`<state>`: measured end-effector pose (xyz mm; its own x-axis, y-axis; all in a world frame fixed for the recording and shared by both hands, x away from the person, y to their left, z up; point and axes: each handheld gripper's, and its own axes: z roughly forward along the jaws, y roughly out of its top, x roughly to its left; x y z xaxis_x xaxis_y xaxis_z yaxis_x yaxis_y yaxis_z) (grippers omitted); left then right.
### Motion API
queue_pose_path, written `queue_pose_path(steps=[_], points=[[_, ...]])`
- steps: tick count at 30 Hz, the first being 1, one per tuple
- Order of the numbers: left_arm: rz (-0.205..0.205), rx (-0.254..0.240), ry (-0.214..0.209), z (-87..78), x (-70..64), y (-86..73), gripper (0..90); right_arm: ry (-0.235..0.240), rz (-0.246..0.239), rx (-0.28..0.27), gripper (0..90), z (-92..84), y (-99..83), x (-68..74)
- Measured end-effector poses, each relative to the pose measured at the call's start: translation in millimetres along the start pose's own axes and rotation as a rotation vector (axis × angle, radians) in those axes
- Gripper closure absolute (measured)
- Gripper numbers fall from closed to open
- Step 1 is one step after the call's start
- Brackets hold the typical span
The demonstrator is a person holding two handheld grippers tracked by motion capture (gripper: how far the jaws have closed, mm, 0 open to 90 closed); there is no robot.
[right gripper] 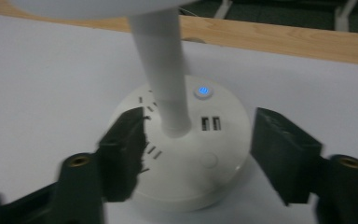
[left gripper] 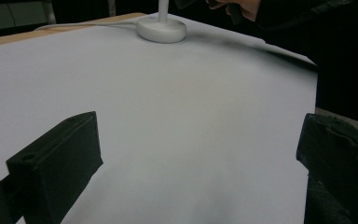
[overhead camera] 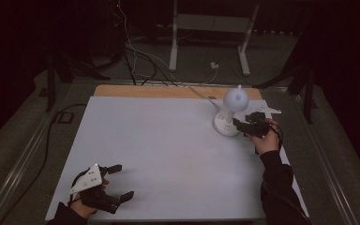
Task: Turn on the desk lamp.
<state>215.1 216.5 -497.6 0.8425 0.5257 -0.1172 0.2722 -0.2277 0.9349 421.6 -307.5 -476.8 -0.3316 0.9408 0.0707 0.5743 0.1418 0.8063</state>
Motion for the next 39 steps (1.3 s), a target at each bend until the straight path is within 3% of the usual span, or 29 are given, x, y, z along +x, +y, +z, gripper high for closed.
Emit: queue_pose_path(steps=[8, 17, 21, 39], points=[[-0.001, 0.001, -0.001, 0.2, 0.3, -0.2, 0.5, -0.055, -0.017, 0.025, 63.5, 3.0, -0.9, -2.6], [-0.009, -0.003, 0.0, 0.3, 0.9, -0.4, 0.5, -0.054, -0.028, 0.041, 79.8, 8.8, -2.7, -4.4], [-0.01, -0.003, 0.001, 0.4, 1.0, -0.6, 0.5, -0.045, -0.014, 0.076, 89.8, 14.4, -3.9, -4.7], [-0.008, -0.002, 0.002, -0.1, 1.0, -0.6, 0.4, -0.057, -0.032, 0.057, 90.0, 20.7, -10.4, 0.1]])
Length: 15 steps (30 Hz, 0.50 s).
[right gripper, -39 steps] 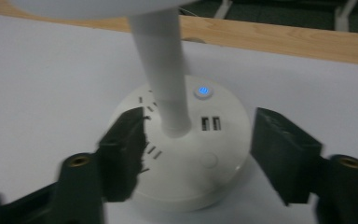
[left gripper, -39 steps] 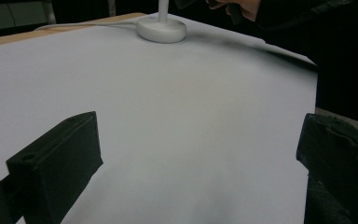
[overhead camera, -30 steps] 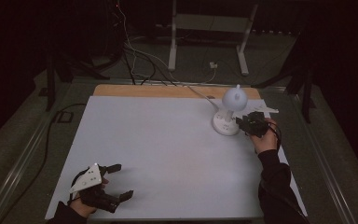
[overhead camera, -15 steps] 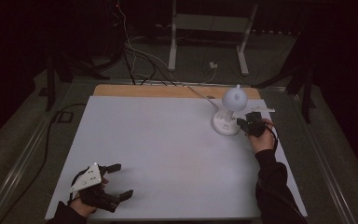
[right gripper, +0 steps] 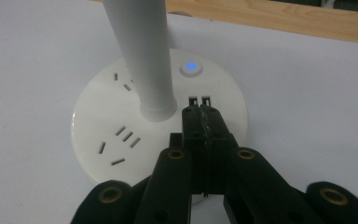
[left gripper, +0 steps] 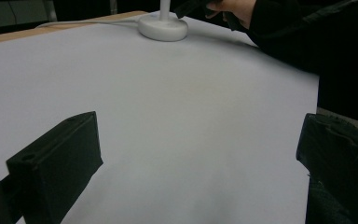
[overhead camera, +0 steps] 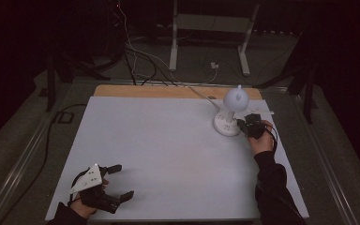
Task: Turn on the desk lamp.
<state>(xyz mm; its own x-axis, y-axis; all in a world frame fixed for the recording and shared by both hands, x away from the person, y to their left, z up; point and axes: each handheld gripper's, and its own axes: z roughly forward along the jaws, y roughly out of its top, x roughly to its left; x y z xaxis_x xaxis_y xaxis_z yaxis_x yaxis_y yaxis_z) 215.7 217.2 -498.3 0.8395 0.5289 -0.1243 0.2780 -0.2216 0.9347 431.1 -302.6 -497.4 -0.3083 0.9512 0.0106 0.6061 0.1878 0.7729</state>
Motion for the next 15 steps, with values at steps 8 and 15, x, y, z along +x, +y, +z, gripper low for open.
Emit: queue_pose_path(steps=[8, 15], points=[[0.002, 0.005, 0.002, 0.3, 0.1, -0.3, 0.5, -0.005, 0.002, -0.009, 90.0, 1.4, -3.0, 0.8], [0.003, 0.008, 0.003, 0.4, -0.1, -0.3, 0.5, -0.012, 0.001, -0.012, 90.0, 2.7, -5.0, 1.1]])
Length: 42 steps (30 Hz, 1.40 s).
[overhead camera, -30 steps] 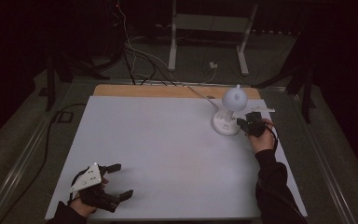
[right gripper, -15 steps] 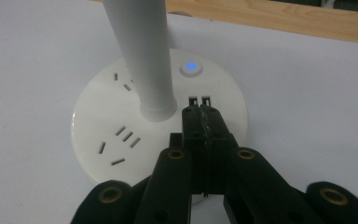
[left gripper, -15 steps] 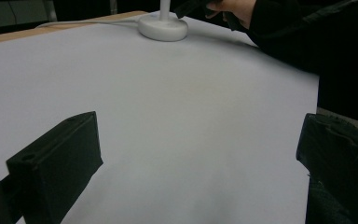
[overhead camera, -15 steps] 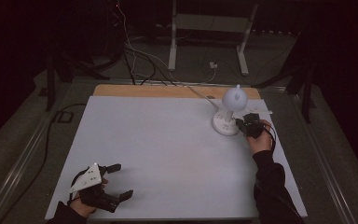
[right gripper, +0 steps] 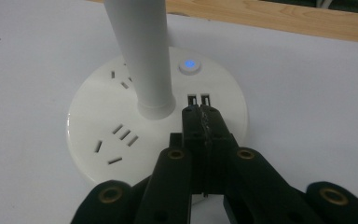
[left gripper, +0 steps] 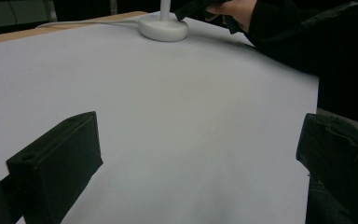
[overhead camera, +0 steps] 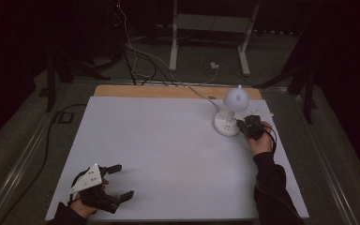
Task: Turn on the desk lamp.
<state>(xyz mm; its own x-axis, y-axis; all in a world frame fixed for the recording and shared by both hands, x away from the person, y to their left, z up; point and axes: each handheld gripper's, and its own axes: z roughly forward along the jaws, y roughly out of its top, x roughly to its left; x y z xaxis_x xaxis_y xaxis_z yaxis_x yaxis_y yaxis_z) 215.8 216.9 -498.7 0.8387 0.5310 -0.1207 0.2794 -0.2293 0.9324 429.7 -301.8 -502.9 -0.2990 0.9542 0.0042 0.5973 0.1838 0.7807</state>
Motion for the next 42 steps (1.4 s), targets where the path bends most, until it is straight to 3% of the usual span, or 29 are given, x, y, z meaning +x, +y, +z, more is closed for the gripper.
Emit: queue_pose_path(steps=[12, 19, 23, 26, 31, 33, 36, 37, 39, 40, 42], points=[[0.0, -0.001, -0.001, 0.1, -0.2, 0.0, 0.5, -0.002, 0.001, -0.012, 90.0, -0.2, -2.2, -1.0], [0.003, -0.004, -0.003, 0.5, -0.8, 0.4, 0.5, -0.019, -0.038, -0.017, 90.0, -1.1, -4.3, 2.0], [0.005, -0.003, -0.003, -0.6, -0.8, 0.6, 0.5, -0.014, -0.025, -0.016, 90.0, -2.9, -4.4, 0.7], [-0.004, -0.008, 0.0, -0.6, 0.6, 0.3, 0.5, -0.008, -0.031, -0.05, 89.2, -9.2, -4.7, 1.4], [0.0, -0.007, -0.003, -0.3, -0.3, 0.5, 0.5, 0.027, -0.041, -0.086, 70.1, -17.1, -4.2, -3.1], [0.001, -0.004, -0.001, 0.0, -0.2, 0.4, 0.4, 0.07, -0.05, -0.105, 53.0, -20.8, -6.0, -3.3], [-0.001, -0.007, -0.001, -0.2, -0.1, 0.6, 0.5, 0.09, -0.047, -0.116, 46.8, -23.5, -6.2, -2.9], [-0.002, -0.007, 0.0, -0.3, -0.2, 0.5, 0.5, 0.11, -0.041, -0.124, 38.1, -26.9, -5.6, -1.6], [0.001, -0.004, 0.001, -0.3, -0.3, 0.5, 0.5, 0.111, -0.038, -0.127, 36.3, -28.8, -5.0, -0.8], [0.002, -0.004, 0.001, -0.4, -0.3, 0.6, 0.5, 0.118, -0.033, -0.137, 26.1, -32.7, -2.7, 0.3], [0.002, -0.007, 0.0, -0.8, 0.0, 0.8, 0.5, 0.118, -0.03, -0.138, 22.2, -34.8, -1.3, 0.8]])
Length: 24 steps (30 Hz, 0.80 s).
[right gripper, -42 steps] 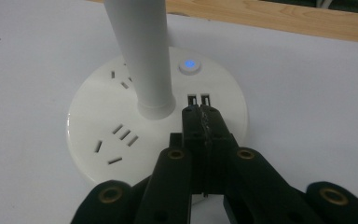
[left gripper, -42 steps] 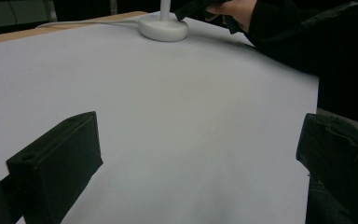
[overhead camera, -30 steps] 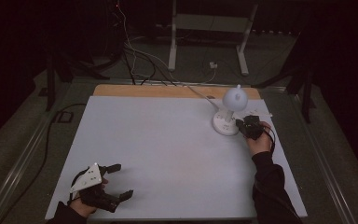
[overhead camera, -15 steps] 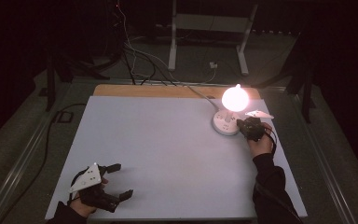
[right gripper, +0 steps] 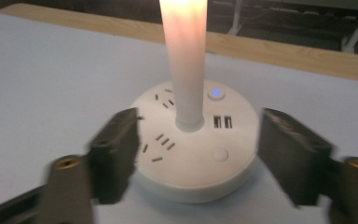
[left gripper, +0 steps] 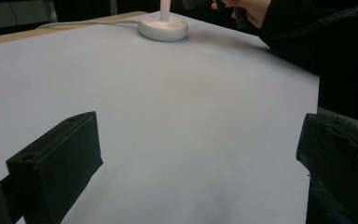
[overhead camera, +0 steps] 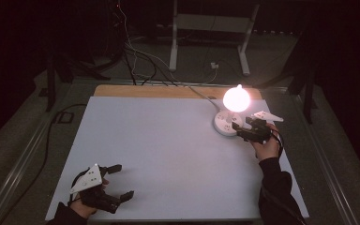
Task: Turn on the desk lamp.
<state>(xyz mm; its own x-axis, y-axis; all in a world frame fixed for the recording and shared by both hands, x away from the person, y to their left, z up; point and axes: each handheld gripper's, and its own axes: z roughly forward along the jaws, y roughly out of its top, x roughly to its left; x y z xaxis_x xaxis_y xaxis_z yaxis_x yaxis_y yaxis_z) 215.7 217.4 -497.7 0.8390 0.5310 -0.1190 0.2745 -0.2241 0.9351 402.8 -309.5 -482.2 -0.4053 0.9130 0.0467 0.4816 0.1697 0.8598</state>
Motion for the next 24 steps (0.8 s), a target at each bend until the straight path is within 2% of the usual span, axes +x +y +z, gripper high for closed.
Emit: queue_pose_path(steps=[1, 4, 7, 10, 14, 17, 18, 22, 24], points=[[0.0, 0.0, 0.0, -0.2, -0.1, -0.1, 0.5, 0.007, 0.025, 0.005, 14.9, -3.5, 3.3, 1.3], [0.001, -0.001, 0.0, -0.3, -0.3, 0.0, 0.4, 0.032, 0.02, 0.033, 10.6, -7.9, 7.2, 2.6], [0.0, 0.0, -0.001, -0.4, -0.1, -0.1, 0.5, 0.052, 0.025, 0.024, 9.2, -12.5, 8.4, 3.6], [0.001, -0.001, -0.002, -0.6, -0.2, -0.2, 0.5, 0.11, 0.013, 0.03, 2.6, -21.1, 9.4, 6.2], [-0.001, 0.0, 0.0, -0.6, -0.2, -0.5, 0.5, 0.14, -0.005, 0.034, 0.2, -28.0, 10.5, 9.6], [-0.003, -0.003, -0.001, -0.5, -0.2, 0.0, 0.4, 0.182, -0.014, 0.055, 0.0, -34.5, 12.0, 13.8], [-0.002, -0.003, -0.001, -0.5, -0.2, -0.1, 0.5, 0.183, -0.038, 0.063, 0.0, -38.8, 11.1, 17.8], [-0.003, -0.005, 0.0, -1.1, 0.3, -0.2, 0.5, 0.187, -0.06, 0.06, 0.0, -45.3, 6.9, 22.4], [-0.004, -0.005, 0.003, -1.6, 0.2, -0.4, 0.5, 0.204, -0.055, 0.053, 0.0, -50.3, 0.6, 25.8]])
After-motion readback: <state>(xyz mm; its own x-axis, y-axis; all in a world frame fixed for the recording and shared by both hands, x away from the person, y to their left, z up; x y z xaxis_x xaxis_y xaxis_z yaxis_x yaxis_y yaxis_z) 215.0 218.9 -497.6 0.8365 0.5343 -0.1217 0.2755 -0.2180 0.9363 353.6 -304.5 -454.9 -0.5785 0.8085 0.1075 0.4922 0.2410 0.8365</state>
